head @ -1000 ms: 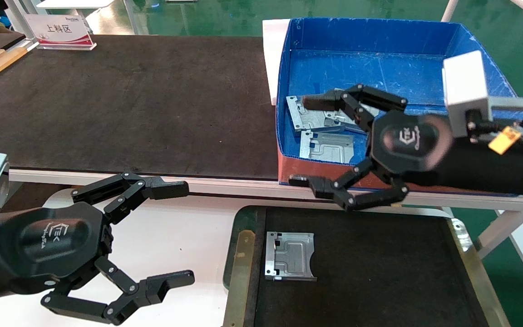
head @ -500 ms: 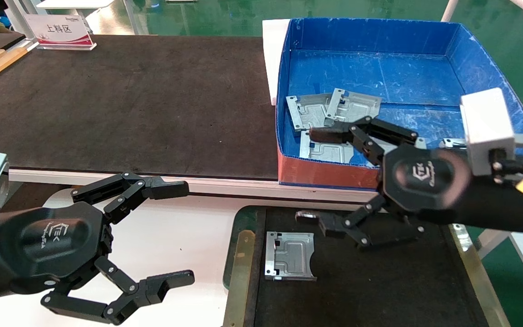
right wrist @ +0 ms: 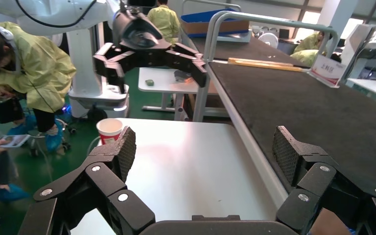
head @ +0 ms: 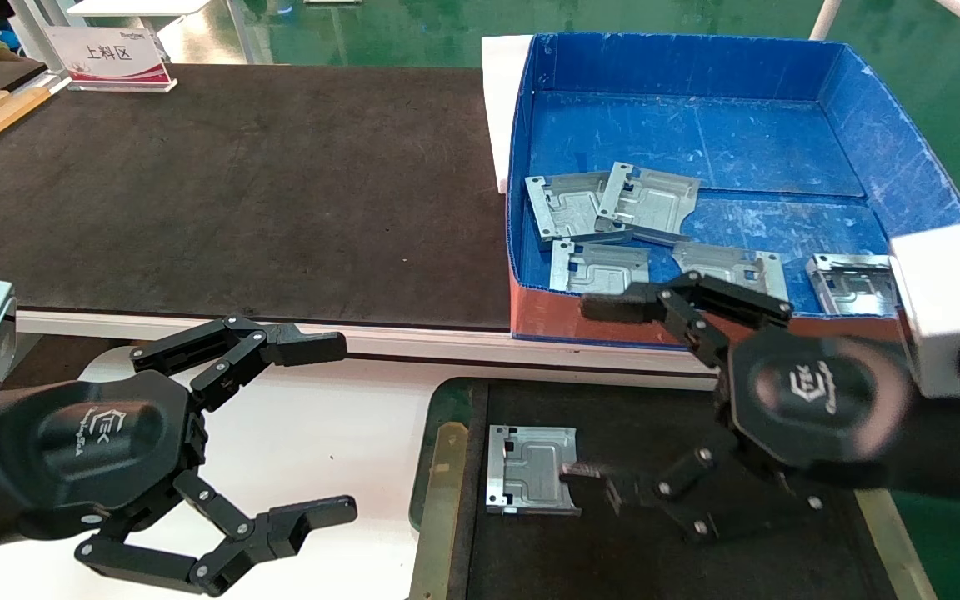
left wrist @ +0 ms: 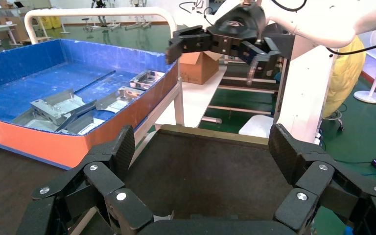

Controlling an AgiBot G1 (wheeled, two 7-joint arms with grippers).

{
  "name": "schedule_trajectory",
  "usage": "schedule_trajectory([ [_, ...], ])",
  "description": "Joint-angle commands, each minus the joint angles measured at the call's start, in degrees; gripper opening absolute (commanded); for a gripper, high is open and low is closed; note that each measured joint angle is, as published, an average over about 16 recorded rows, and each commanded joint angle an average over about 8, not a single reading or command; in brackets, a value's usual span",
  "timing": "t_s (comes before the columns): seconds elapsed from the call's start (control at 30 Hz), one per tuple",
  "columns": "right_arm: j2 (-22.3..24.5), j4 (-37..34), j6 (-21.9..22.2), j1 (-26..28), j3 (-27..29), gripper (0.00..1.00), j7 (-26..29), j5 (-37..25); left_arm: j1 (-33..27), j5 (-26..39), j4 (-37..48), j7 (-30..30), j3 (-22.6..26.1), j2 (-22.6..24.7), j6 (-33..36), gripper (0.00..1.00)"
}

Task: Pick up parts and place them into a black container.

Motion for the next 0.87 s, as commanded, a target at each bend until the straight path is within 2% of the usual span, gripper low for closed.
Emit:
schedule_trajectory([
  [0.03, 0.6, 1.5, 0.2, -1.3, 1.0, 1.00, 1.0, 0.1, 0.0, 0.0, 0.0, 0.0, 0.0, 0.0, 0.0, 1.00],
  [0.4, 3.2, 8.5, 1.1, -7.2, 5.5, 1.00, 5.6, 0.6, 0.0, 0.0, 0.0, 0.0, 0.0, 0.0, 0.0, 1.00],
  [0.87, 3.2, 8.4, 1.1, -7.1, 5.5, 1.00, 5.5, 0.6, 0.0, 0.0, 0.0, 0.0, 0.0, 0.0, 0.0, 1.00],
])
